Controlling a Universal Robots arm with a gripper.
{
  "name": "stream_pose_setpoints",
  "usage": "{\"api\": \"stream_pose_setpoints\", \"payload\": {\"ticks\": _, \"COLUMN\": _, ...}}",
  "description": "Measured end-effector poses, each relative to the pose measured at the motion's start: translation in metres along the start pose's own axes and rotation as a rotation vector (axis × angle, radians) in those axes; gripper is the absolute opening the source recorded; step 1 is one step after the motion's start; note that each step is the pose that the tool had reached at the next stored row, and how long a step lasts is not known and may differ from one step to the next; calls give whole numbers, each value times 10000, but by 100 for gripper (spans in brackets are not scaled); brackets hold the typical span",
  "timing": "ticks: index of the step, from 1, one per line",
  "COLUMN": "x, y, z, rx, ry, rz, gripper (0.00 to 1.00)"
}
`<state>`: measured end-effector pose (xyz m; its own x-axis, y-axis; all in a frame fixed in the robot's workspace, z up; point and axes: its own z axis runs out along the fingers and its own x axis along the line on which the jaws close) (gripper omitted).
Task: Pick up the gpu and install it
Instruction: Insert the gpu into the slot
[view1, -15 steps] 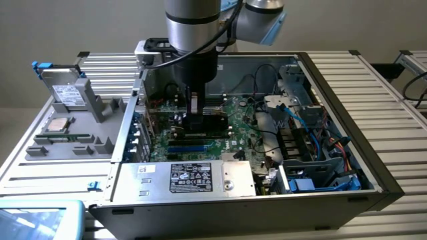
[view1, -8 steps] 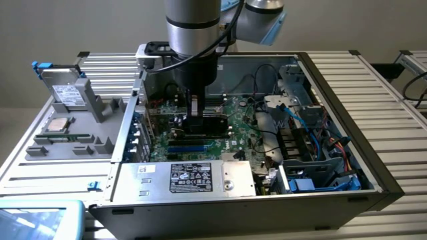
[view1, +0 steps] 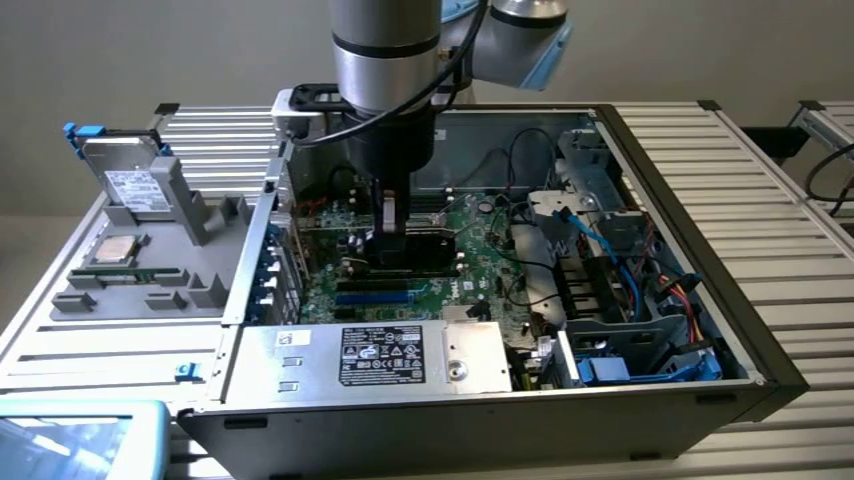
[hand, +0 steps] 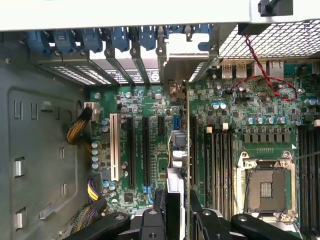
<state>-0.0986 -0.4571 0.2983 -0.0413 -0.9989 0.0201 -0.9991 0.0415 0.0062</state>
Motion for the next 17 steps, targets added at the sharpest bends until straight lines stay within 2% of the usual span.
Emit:
{"api": "stream_pose_setpoints", "payload": {"ticks": 5, "x": -7, "y": 4, "z": 9, "rx": -10, "ry": 4, "rz": -5, "gripper": 28}}
{"api": "stream_pose_setpoints", "payload": {"ticks": 13, "x": -5, "y": 26, "z": 77, "rx": -102, "ry": 5, "rz": -44, "gripper": 28}}
{"api": "stream_pose_setpoints", "payload": {"ticks": 17, "x": 4, "y": 27, "z": 142, "rx": -112, "ry": -71, "rz": -67, "gripper": 28}}
